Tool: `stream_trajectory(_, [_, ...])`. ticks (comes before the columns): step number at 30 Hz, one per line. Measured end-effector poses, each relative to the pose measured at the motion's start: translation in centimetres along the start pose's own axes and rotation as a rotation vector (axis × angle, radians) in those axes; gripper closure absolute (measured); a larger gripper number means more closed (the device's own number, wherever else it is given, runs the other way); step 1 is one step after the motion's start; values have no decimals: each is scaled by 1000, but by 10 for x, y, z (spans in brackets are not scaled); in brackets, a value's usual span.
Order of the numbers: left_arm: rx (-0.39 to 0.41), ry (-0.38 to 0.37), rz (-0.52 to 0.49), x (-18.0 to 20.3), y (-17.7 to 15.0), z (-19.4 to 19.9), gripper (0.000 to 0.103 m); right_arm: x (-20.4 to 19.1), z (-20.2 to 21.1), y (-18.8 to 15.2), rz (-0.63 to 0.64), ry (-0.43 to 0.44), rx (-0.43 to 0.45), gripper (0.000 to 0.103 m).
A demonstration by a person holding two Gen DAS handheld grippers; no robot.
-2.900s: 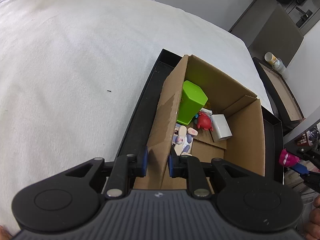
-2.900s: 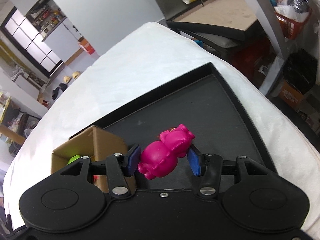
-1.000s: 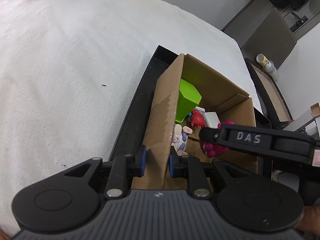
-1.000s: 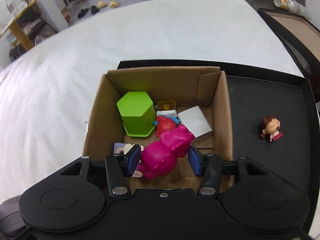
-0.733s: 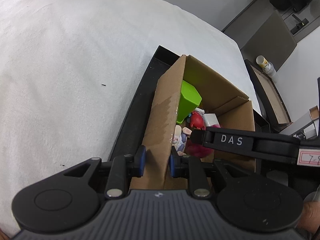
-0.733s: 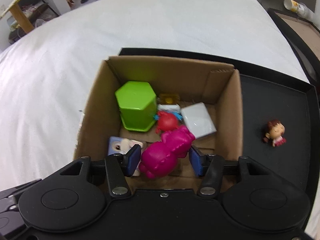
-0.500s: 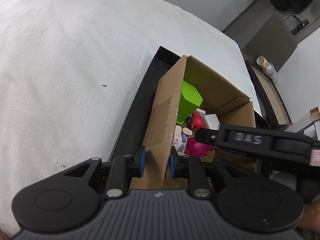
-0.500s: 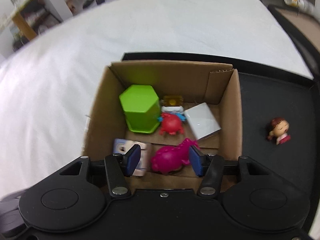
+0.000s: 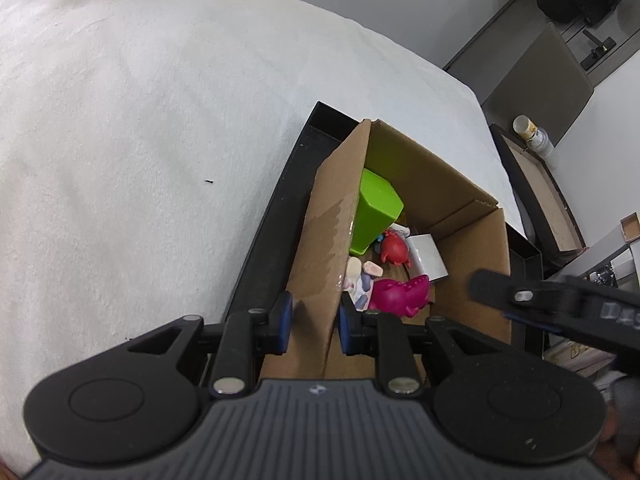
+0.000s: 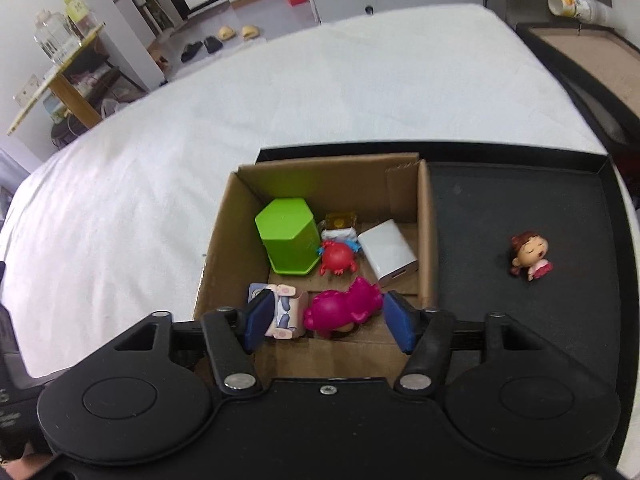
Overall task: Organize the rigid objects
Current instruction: 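Carry the pink toy into the box and open the right gripper, then move the right gripper over the tray toward the doll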
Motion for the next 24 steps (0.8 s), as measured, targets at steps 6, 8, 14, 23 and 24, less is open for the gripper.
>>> stream_trajectory(6, [-2, 19, -20, 3, -2, -1, 82, 21, 17, -2, -37, 11, 42, 25])
stream_trajectory(8, [-5, 26, -27, 4, -2, -1, 83, 29, 23, -4, -40, 22, 59, 21])
stream_trajectory(14, [1, 52, -62, 10, -5, -3, 85, 54, 38, -11, -75, 14, 118, 10])
stream_trajectory(23, [9, 66, -74, 12, -8, -2, 86, 94, 51, -28, -121, 7, 171, 1])
stream_trajectory(24, [10, 66, -72, 12, -8, -2, 86, 97, 51, -30, -127, 4, 173, 0])
Point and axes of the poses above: each gripper's, at about its wrist camera, not at the fingertips, and z roughly against the way its jaws point, x to its right, y to its top, the point moved 2 cm from there along -z, roughly the way its jaws point, and after that the axes turned 11 degrees about -y, right-handed, at the moved point
